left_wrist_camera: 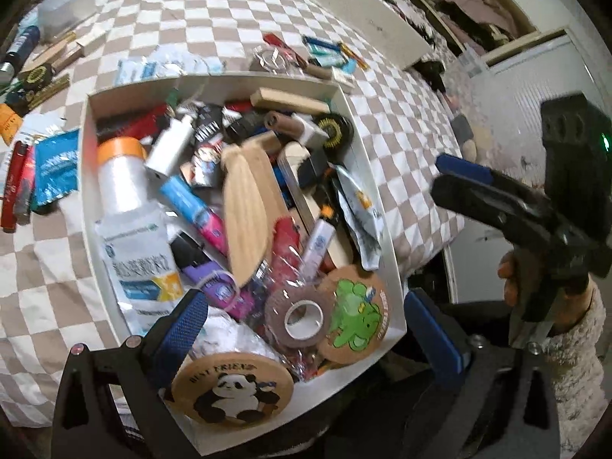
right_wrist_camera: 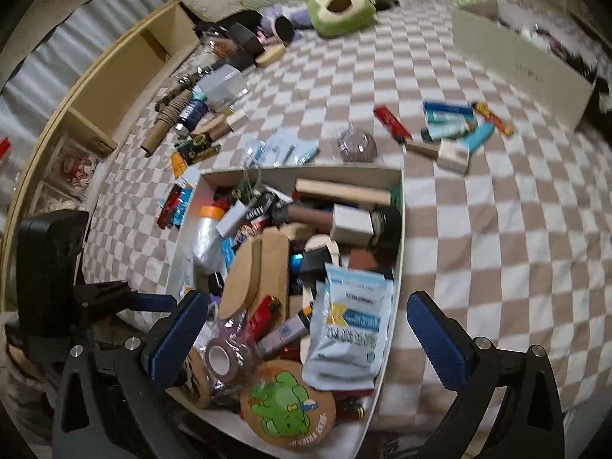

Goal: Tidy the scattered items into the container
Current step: 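Withdraw both open tools from the box toward the scattered items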

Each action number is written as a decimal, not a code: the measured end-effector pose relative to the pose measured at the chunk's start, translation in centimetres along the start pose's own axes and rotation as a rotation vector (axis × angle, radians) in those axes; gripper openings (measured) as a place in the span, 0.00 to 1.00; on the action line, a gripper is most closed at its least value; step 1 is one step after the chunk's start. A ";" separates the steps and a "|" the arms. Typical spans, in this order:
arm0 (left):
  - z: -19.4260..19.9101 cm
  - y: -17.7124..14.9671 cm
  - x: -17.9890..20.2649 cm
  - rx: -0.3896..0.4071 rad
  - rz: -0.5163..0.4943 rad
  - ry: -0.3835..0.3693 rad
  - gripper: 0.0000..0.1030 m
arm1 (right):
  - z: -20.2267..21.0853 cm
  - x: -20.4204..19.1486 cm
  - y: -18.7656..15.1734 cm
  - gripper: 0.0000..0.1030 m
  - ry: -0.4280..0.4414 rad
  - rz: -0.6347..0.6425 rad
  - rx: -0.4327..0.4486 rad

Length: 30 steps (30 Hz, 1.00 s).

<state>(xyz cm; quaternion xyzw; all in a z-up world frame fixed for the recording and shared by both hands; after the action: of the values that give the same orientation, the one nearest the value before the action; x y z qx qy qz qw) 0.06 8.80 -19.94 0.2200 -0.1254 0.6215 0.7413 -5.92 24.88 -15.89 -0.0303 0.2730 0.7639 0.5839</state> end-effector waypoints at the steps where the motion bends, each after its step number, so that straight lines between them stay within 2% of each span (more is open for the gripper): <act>1: 0.3 0.3 -0.2 0.013 0.003 0.002 1.00 | 0.2 -0.2 0.1 1.00 -0.004 0.010 0.013; 8: 3.6 2.8 -1.7 0.171 0.024 0.045 1.00 | 2.7 -1.8 1.6 1.00 -0.065 0.112 0.154; 17: 9.5 5.9 -2.4 0.397 0.040 0.064 1.00 | 5.9 -1.6 3.6 1.00 -0.062 0.088 0.278; 22: 12.0 7.3 -2.8 0.486 0.025 0.097 1.00 | 7.8 -1.6 5.2 1.00 -0.077 0.086 0.356; 25: 13.2 8.0 -3.3 0.512 0.030 0.102 1.00 | 8.9 -1.3 6.1 1.00 -0.083 0.079 0.402; 30: 15.1 8.9 -4.7 0.579 0.039 0.163 1.00 | 9.7 -0.4 7.4 1.00 -0.057 0.039 0.437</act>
<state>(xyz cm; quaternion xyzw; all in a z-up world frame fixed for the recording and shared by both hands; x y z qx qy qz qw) -8.27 -1.36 -7.46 0.3690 0.1126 0.6613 0.6433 -9.84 27.66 -4.69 0.1238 0.4162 0.6983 0.5690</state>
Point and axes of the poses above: each gripper's, at about its wrist camera, not at the fingertips, and z roughly against the way its jaws point, x to its right, y to its top, the point moved 4 cm from there along -z, roughly the way its jaws point, and after that the axes turned 2 degrees about y, right-handed, at the moved point
